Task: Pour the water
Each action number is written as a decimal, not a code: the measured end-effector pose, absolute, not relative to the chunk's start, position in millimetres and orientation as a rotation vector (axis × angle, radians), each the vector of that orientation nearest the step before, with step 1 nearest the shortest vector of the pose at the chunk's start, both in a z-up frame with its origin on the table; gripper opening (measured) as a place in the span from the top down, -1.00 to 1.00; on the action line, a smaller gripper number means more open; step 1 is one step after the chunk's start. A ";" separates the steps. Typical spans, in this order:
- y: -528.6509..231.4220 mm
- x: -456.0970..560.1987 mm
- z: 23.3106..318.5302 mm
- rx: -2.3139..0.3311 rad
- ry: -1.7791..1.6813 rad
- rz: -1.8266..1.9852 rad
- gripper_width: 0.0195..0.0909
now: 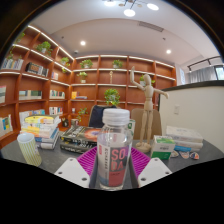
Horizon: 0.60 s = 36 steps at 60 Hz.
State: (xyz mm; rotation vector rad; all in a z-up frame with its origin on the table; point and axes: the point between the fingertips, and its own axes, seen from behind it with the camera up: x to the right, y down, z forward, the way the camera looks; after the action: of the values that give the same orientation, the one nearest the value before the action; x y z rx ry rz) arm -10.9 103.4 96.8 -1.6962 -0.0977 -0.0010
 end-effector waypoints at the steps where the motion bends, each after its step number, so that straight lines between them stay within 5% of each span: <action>1: 103.8 -11.7 96.8 -1.694 -0.099 0.000 0.09; 19: 104.2 -0.5 96.8 -1.688 -0.033 -0.028 0.62; 36: 104.4 -2.0 97.5 -1.705 -0.077 -0.090 0.63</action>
State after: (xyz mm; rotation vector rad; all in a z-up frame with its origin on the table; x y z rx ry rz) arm -2.0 104.4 97.5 -1.7045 -0.0771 -0.0902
